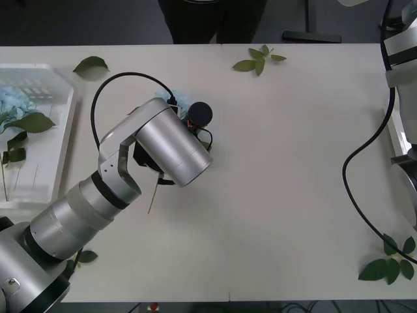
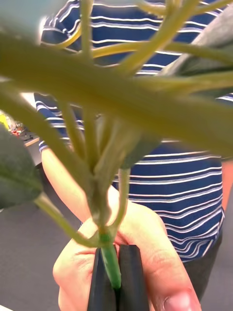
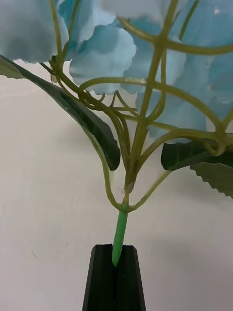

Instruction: Place the red flowers into the right box and the blue flowers into the left box. If a person shows an open palm, hand one flower to the person first, then continue sorting.

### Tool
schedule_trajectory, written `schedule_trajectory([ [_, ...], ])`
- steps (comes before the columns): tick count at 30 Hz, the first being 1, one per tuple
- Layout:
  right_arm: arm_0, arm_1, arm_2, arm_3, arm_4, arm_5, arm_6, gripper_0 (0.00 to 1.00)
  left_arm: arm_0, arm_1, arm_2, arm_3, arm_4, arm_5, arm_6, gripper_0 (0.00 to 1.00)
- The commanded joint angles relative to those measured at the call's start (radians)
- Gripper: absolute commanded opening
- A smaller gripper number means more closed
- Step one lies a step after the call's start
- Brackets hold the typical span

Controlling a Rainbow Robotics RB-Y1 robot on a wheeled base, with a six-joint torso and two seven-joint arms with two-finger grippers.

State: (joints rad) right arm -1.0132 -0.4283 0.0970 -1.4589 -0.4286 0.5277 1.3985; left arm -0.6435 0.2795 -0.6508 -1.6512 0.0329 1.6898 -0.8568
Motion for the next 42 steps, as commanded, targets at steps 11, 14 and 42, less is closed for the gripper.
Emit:
schedule_trajectory([
  [11, -0.031, 0.002, -0.008, -0.018, 0.001, -0.006, -0.024, 1.0, 0.012, -0.003, -0.003, -0.024, 0.007, -0.01, -0.025, 0.0],
  [14, -0.031, 0.002, -0.008, -0.018, 0.001, -0.006, -0.024, 1.0, 0.012, -0.003, -0.003, -0.024, 0.007, -0.01, -0.025, 0.0],
  [42, 0.008, -0.156, -0.115, -0.187, -0.409, 0.594, -0.047, 1.0, 0.012, -0.003, -0.003, -0.024, 0.007, -0.01, -0.025, 0.0],
])
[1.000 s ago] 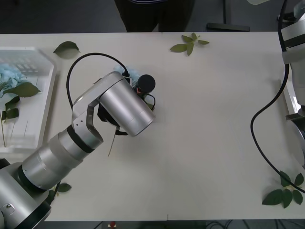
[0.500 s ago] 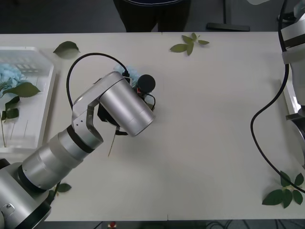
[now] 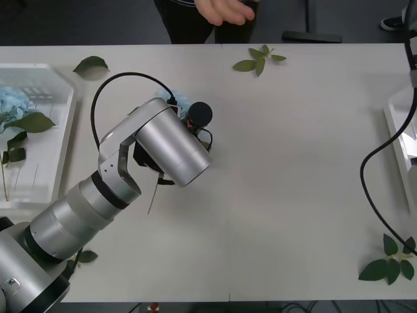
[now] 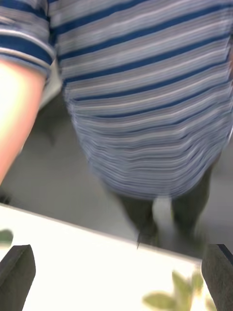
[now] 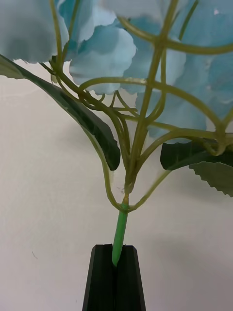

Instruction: Place the red flowers into the right box and the blue flowers into the left box. If a person shows an open palm, hand one flower to the person first, then continue sorting.

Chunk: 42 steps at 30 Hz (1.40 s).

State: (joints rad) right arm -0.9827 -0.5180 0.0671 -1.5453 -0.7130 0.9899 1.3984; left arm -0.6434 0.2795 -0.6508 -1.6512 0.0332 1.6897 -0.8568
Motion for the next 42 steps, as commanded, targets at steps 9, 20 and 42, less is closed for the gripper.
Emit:
schedule_trajectory([
  [9, 0.139, -0.134, -0.282, -0.256, -0.447, 0.736, -0.055, 1.0, 0.011, -0.003, -0.003, -0.024, 0.007, -0.01, -0.025, 0.0],
  [20, 0.357, -0.166, -0.265, -0.254, -0.525, 0.93, 0.151, 1.0, 0.011, -0.003, -0.003, -0.024, 0.007, -0.01, -0.025, 0.0],
  [42, 0.555, -0.114, -0.128, -0.167, -0.431, 0.593, 1.157, 1.0, 0.025, -0.003, -0.004, -0.018, 0.007, -0.005, -0.025, 0.0],
])
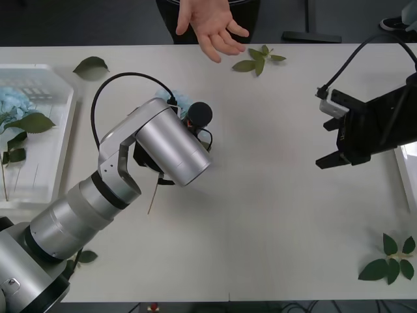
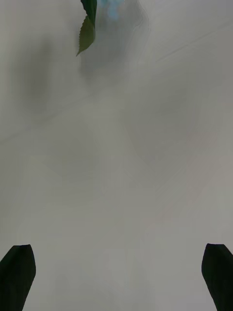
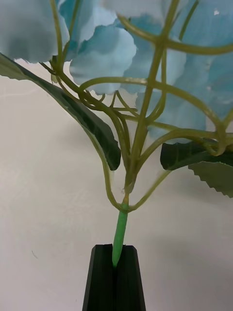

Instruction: Place the red flowers into the right box and the blue flowers into the left box. If a person shows an open palm, hand one flower to the person first, then continue sorting.

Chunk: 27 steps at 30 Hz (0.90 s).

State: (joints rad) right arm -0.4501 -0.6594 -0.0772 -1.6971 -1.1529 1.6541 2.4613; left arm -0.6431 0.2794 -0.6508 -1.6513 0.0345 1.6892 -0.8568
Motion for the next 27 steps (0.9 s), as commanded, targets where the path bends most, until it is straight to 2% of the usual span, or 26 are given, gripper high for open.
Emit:
schedule_trajectory([
  [1, 0.025, 0.029, 0.024, -0.015, 0.009, -0.085, 0.099, 1.0, 0.026, -0.002, -0.004, -0.016, 0.008, -0.003, -0.025, 0.0],
  [8, 0.037, 0.037, 0.07, -0.016, -0.018, -0.192, 0.1, 1.0, 0.026, 0.012, 0.017, -0.062, 0.007, 0.044, -0.033, 0.0],
  [15, 0.037, 0.037, 0.07, -0.016, -0.019, -0.197, 0.1, 1.0, 0.045, 0.055, 0.025, -0.154, -0.008, 0.024, -0.111, 0.0],
  [22, 0.037, 0.037, 0.07, -0.016, -0.019, -0.197, 0.1, 1.0, 0.114, 0.106, 0.063, -0.344, -0.01, -0.071, -0.226, 0.0],
  [27, 0.037, 0.037, 0.07, -0.016, -0.019, -0.197, 0.1, 1.0, 0.168, 0.133, 0.065, -0.464, -0.007, -0.155, -0.237, 0.0],
])
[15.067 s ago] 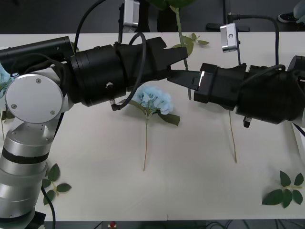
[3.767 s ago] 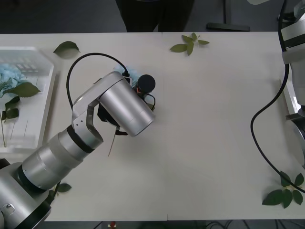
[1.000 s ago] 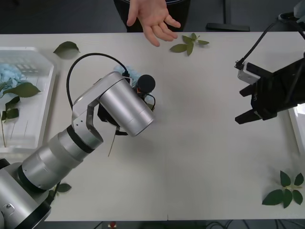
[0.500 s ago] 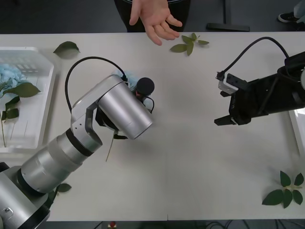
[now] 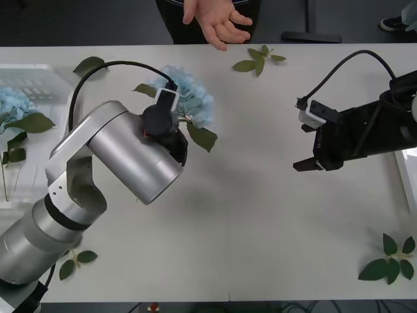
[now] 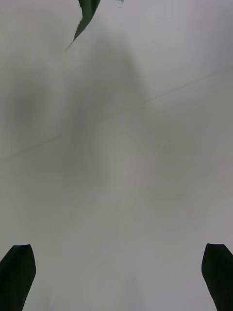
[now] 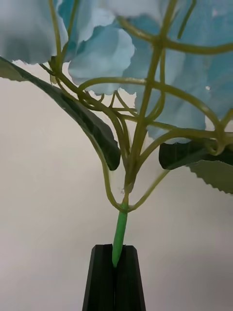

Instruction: Place the red flowers into the right box and the blue flowers into the left box. If a person shows an open palm, hand one flower to the person first, then continue sorting.

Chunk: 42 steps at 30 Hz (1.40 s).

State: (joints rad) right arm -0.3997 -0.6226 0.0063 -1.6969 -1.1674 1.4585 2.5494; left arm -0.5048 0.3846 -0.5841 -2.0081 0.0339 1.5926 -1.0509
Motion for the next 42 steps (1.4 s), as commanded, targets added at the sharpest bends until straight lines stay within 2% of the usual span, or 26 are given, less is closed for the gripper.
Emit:
schedule_trajectory([
  [1, -0.013, 0.0, -0.014, -0.017, -0.005, -0.001, 0.012, 1.0, 0.048, 0.033, -0.002, -0.141, -0.002, -0.079, -0.041, 0.0],
  [8, -0.013, 0.0, -0.014, -0.017, -0.005, -0.001, 0.012, 1.0, 0.12, 0.034, 0.024, -0.322, 0.087, -0.183, 0.014, 0.0],
  [13, -0.013, 0.0, -0.014, -0.017, -0.005, -0.001, 0.012, 1.0, 0.124, 0.026, 0.027, -0.331, 0.104, -0.379, 0.117, 0.0],
  [19, -0.013, 0.0, -0.014, -0.017, -0.005, -0.001, 0.012, 1.0, 0.094, -0.03, 0.049, -0.258, 0.086, -0.545, 0.181, 0.0],
  [26, -0.013, 0.0, -0.014, -0.017, -0.005, -0.001, 0.012, 1.0, 0.028, -0.127, 0.092, -0.179, 0.044, -0.595, 0.21, 0.0],
  [33, -0.013, 0.0, -0.014, -0.017, -0.005, -0.001, 0.012, 1.0, -0.089, -0.231, 0.164, -0.029, 0.021, -0.711, 0.23, 0.0],
  [38, -0.013, 0.0, -0.014, -0.017, -0.005, -0.001, 0.012, 1.0, -0.167, -0.243, 0.199, 0.126, 0.006, -0.865, 0.235, 0.0],
  [42, -0.013, 0.0, -0.014, -0.017, -0.005, -0.001, 0.012, 1.0, -0.23, -0.243, 0.227, 0.201, 0.0, -0.898, 0.239, 0.0],
])
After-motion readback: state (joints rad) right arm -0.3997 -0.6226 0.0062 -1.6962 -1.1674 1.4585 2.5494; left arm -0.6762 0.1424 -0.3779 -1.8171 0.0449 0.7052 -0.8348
